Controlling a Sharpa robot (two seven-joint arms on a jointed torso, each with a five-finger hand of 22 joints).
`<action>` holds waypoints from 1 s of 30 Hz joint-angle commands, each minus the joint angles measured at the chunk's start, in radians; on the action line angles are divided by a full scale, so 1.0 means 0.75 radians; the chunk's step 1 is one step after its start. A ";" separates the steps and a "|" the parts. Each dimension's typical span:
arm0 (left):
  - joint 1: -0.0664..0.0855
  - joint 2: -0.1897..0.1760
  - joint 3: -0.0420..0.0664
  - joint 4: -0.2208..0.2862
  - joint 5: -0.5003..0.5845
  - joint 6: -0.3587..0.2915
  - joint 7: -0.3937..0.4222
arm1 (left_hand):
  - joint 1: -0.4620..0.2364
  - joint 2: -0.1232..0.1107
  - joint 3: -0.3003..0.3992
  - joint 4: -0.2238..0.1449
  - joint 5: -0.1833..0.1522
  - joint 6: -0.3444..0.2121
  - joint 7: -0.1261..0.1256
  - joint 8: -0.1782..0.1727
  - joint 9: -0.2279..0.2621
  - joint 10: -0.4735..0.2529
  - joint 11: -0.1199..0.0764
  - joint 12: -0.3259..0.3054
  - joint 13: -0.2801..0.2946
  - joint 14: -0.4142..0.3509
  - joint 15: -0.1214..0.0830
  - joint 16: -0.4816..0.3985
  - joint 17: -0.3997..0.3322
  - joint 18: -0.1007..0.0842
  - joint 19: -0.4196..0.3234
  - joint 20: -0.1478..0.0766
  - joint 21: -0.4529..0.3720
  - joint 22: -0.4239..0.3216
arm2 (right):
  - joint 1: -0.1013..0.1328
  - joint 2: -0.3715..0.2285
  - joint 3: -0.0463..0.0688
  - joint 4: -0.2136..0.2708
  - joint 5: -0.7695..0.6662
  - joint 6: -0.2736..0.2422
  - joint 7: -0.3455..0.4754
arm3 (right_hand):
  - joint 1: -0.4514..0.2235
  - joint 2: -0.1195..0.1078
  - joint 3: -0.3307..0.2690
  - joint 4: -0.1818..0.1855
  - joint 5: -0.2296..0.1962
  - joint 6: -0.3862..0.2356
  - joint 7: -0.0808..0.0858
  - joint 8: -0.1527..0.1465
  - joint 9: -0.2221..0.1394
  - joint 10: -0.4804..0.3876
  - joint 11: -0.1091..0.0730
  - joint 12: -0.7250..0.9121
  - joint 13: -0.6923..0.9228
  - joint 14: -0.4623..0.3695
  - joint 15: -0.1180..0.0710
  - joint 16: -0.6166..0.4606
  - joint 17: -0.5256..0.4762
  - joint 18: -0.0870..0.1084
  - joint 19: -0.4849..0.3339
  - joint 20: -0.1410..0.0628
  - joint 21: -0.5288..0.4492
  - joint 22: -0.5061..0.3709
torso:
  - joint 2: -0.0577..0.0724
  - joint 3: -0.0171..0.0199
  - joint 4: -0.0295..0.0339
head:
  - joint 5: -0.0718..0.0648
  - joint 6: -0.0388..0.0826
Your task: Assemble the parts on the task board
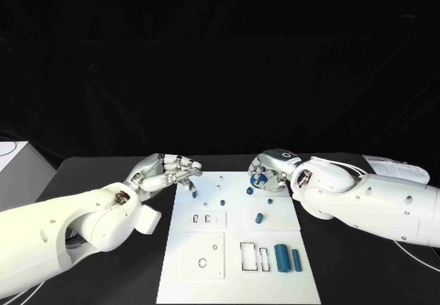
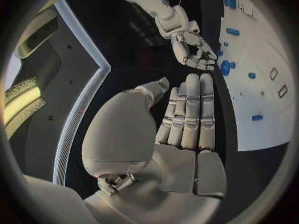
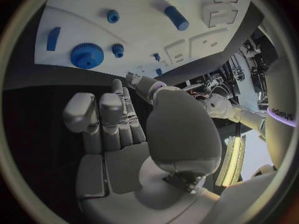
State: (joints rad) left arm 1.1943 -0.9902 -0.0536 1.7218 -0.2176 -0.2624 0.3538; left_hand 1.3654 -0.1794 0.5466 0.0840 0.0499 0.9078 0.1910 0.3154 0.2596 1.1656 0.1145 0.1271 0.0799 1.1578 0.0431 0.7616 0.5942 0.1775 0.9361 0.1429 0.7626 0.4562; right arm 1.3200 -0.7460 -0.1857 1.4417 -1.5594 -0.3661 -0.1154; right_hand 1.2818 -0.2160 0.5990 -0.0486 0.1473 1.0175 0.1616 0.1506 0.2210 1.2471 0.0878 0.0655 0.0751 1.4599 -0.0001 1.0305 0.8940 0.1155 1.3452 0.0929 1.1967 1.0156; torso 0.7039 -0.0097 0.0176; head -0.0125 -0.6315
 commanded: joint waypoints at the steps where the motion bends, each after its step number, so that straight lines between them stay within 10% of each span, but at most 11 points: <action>1: 0.003 -0.001 0.001 0.010 -0.015 0.040 -0.009 | -0.021 0.000 0.005 0.000 0.002 -0.008 -0.001 0.006 0.002 0.001 0.006 -0.006 0.002 0.000 0.003 0.008 0.003 0.003 -0.010 0.001 0.007 0.003 | -0.004 0.013 0.000 -0.012 -0.101 0.030 -0.076 | -0.004 -0.021 0.002 0.010 0.003 -0.012 0.002 -0.010 0.003 -0.026 0.003 -0.008 -0.005 0.011 0.005 0.011 0.005 -0.014 0.000 0.003 -0.001 -0.004 | 0.018 -0.0015 0.0039 | -0.008 0.002; 30: 0.012 -0.009 0.003 0.022 -0.009 0.048 -0.013 | -0.036 0.000 0.008 0.002 0.002 -0.016 0.001 0.004 0.005 -0.005 0.009 -0.010 0.003 -0.002 0.005 0.018 0.010 0.003 -0.017 0.003 0.018 0.010 | -0.034 0.065 -0.003 -0.057 -0.147 0.102 -0.118 | -0.031 -0.040 -0.016 0.050 -0.002 -0.012 0.000 -0.009 0.020 -0.087 0.010 -0.004 -0.007 0.002 0.013 0.075 0.051 -0.019 0.002 0.012 0.032 0.044 | 0.052 0.0019 0.0127 | -0.007 -0.008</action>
State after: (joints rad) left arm 1.2013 -0.9971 -0.0521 1.7356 -0.2203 -0.2489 0.3384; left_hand 1.3482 -0.1781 0.5466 0.0841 0.0499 0.9004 0.1909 0.3153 0.2617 1.1655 0.1146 0.1228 0.0808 1.1578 0.0434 0.7694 0.6006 0.1774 0.9289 0.1430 0.7736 0.4630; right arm 1.2954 -0.6991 -0.1882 1.4012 -1.6538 -0.3067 -0.1960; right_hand 1.2633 -0.2422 0.5868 -0.0186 0.1473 1.0061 0.1624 0.1465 0.2347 1.1871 0.0922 0.0655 0.0686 1.4630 0.0033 1.0795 0.9305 0.1155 1.3448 0.1003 1.2138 1.0466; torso 0.7396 -0.0090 0.0268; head -0.0190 -0.6390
